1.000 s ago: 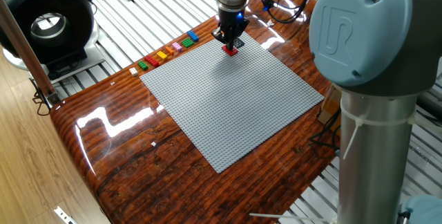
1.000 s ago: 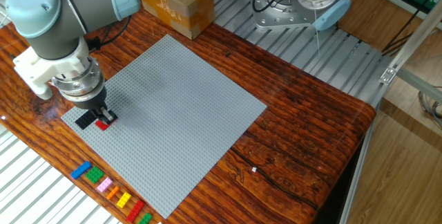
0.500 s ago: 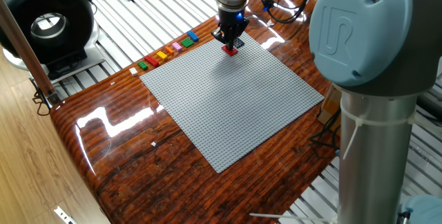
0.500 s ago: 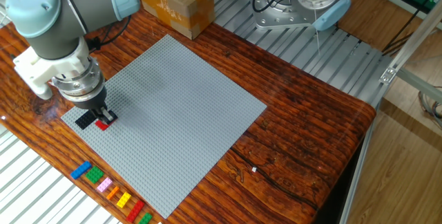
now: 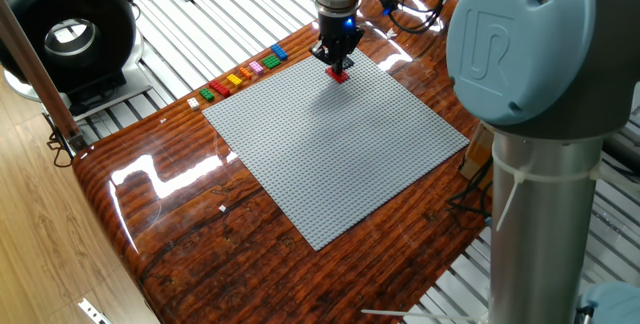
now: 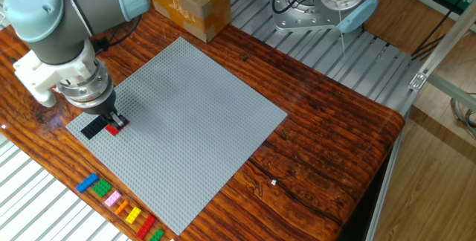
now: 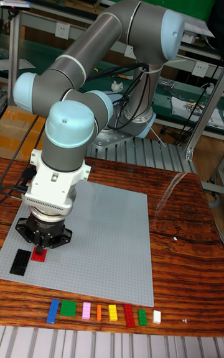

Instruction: Build with small Lego blocks

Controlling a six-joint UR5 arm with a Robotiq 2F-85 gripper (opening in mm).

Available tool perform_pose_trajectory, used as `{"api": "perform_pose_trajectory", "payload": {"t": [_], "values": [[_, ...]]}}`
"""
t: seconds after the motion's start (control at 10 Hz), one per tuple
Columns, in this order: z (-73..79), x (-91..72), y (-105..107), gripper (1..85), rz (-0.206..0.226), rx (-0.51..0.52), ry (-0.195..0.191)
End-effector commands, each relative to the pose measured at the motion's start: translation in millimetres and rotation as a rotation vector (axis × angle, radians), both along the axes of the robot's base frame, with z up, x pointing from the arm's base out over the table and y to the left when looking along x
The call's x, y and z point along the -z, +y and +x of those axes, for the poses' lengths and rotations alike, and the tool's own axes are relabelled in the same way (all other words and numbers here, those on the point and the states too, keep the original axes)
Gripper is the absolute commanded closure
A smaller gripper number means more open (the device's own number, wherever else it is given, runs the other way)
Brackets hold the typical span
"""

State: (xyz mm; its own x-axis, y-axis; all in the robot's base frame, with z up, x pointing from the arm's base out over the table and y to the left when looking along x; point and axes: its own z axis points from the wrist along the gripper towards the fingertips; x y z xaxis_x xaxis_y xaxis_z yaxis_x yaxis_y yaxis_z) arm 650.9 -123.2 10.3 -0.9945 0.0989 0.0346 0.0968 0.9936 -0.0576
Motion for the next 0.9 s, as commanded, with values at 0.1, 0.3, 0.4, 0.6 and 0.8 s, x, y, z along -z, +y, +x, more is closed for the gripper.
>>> {"api": "perform_pose_trajectory", "payload": {"t": [0.1, 0.3, 0.4, 0.6, 0.8], "values": [[1.3, -3.3, 1.3, 84.7, 0.005, 0.011, -0.004], [1.7, -5.5, -0.1, 84.7, -0.004, 0.013, -0.005], [2.1, -7.2, 0.6, 84.7, -0.007, 0.016, -0.003], [5.8, -9.5, 3.2, 84.7, -0.014, 0.027, -0.002], [10.3, -12.1, 0.7, 84.7, -0.023, 0.027, -0.001]]}}
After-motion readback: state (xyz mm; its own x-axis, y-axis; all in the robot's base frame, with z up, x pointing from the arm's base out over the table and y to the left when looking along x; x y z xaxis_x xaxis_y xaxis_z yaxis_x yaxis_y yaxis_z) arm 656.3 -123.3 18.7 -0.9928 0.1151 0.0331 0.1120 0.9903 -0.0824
